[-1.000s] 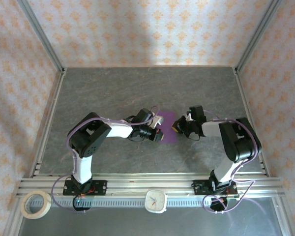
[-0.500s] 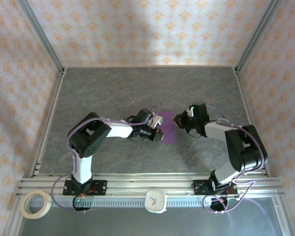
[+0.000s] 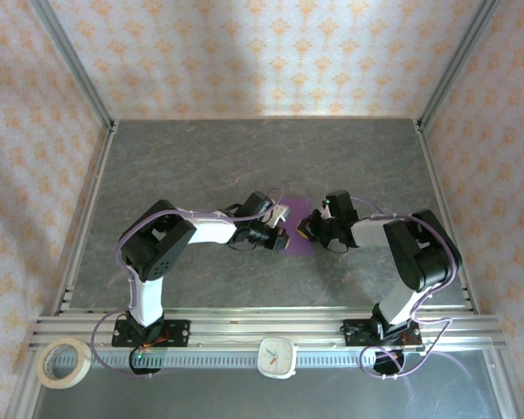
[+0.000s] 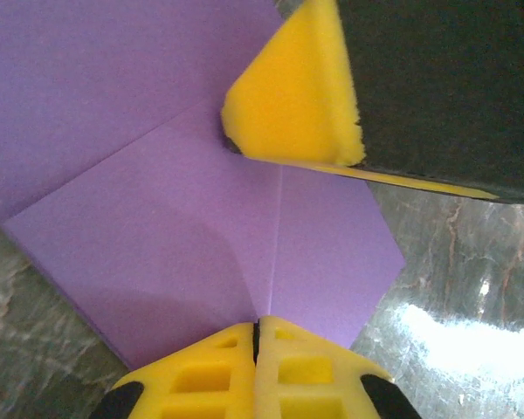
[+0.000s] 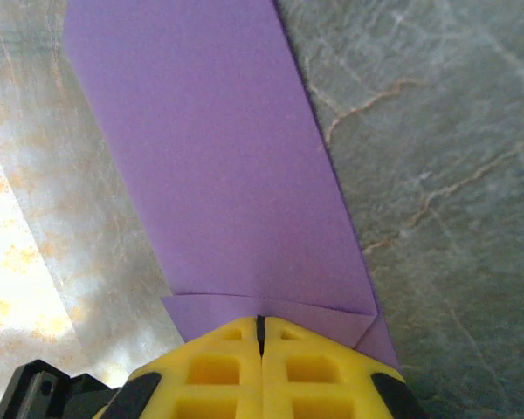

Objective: Fold a paper plane with a square sheet of paper (pick it up from the middle)

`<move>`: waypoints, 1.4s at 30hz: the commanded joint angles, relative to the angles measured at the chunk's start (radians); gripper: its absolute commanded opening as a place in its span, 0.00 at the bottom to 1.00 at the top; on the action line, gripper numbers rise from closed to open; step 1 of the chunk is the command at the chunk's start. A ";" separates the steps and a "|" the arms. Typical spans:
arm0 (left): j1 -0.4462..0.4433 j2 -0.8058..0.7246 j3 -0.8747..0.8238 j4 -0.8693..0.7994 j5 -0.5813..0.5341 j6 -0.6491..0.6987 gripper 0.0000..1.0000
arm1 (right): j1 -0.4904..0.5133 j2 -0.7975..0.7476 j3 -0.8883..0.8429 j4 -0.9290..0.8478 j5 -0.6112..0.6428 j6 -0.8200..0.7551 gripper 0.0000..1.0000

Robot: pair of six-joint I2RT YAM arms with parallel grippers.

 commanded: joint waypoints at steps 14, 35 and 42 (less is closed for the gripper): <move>0.003 0.117 0.194 -0.160 0.120 0.012 0.00 | -0.020 0.031 -0.061 -0.036 0.060 -0.030 0.00; 0.002 0.122 0.096 -0.146 0.042 0.007 0.00 | -0.039 -0.090 0.024 -0.096 0.039 -0.041 0.02; 0.001 0.124 0.087 -0.139 0.036 0.002 0.00 | 0.007 -0.077 0.012 -0.079 0.019 -0.032 0.00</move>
